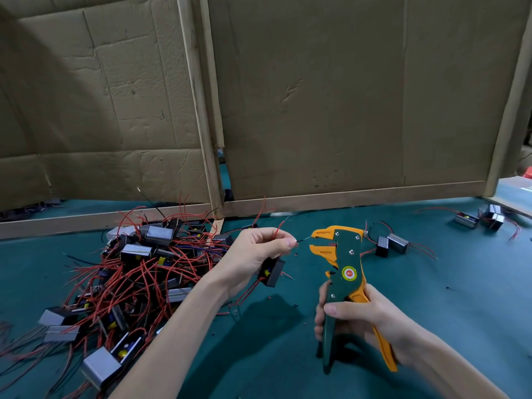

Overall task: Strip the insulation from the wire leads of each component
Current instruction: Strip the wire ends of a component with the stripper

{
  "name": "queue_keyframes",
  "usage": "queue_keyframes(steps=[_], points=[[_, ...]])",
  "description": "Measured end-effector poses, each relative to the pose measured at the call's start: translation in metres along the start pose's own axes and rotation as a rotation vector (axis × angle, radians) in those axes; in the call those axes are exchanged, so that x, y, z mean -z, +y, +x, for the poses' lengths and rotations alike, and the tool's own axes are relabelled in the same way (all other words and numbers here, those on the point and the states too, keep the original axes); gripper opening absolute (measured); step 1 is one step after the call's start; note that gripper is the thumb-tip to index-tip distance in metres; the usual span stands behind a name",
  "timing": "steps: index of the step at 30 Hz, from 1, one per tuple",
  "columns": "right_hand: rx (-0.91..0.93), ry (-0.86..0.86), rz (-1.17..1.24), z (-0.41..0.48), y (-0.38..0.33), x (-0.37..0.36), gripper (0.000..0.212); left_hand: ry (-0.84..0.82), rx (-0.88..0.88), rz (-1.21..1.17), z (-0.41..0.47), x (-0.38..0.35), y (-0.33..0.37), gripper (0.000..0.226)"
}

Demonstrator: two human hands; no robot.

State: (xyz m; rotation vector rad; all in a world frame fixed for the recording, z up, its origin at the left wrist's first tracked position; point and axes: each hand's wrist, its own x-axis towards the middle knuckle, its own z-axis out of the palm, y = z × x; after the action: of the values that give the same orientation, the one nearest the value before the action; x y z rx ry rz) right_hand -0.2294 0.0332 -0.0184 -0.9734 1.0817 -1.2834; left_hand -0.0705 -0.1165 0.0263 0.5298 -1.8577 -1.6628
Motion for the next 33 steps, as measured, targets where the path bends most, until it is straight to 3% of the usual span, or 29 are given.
queue_keyframes(steps=[21,27,33], points=[[-0.019,-0.042,-0.123,-0.005,-0.002,-0.004,0.025,-0.102,0.033,0.133,-0.002,0.001,0.003,0.017],[-0.026,0.045,-0.178,-0.006,0.0,-0.012,0.032,-0.107,0.067,0.121,-0.001,0.003,0.002,0.017],[-0.047,0.27,-0.187,0.0,0.01,-0.014,0.043,-0.042,0.065,0.064,0.001,0.001,-0.008,0.005]])
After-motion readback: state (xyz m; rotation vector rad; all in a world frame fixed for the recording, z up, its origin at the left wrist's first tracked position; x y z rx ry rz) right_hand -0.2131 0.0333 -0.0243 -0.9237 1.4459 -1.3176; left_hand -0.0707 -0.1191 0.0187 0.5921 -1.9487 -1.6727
